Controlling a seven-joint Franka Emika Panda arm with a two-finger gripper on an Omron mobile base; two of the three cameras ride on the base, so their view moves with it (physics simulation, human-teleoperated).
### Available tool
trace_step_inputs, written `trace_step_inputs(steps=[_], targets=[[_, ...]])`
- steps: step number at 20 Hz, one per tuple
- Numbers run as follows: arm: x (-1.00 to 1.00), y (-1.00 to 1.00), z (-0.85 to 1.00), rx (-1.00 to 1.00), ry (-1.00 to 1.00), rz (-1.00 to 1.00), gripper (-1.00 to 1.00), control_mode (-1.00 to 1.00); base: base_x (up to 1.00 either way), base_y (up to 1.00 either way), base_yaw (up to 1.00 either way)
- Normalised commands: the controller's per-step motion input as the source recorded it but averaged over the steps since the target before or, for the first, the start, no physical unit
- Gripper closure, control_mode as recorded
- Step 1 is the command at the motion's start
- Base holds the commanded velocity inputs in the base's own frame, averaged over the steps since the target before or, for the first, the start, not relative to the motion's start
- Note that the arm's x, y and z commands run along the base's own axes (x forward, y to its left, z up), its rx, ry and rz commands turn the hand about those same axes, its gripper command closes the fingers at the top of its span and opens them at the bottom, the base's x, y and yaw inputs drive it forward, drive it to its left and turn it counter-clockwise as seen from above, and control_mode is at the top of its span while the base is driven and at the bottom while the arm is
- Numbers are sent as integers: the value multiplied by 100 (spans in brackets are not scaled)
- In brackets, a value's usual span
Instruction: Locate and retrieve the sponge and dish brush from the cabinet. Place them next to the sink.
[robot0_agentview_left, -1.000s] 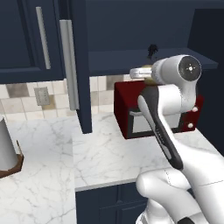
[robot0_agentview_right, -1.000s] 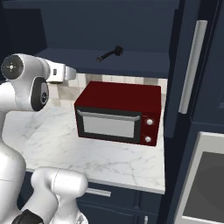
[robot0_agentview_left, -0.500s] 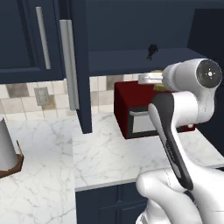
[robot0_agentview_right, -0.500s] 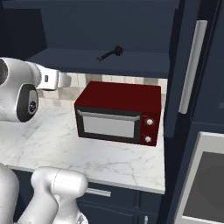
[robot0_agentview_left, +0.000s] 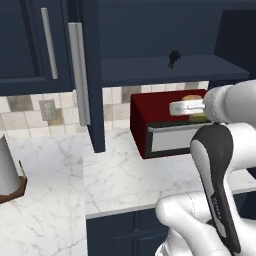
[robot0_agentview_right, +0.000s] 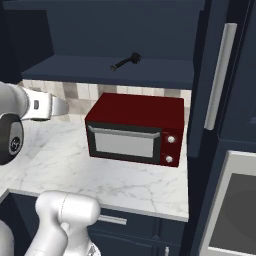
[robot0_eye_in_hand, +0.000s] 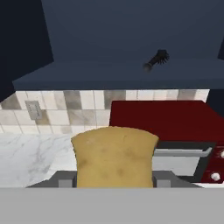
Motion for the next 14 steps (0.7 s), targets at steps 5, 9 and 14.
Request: trace_step_inputs(steps=[5, 9, 14], targets=[[-87, 0, -20, 0, -1, 9, 100, -100, 0, 0, 0], [-80, 5, -3, 0, 0, 1, 100, -100, 0, 0, 0], [-79, 0, -16, 0, 0, 0, 100, -100, 0, 0, 0]])
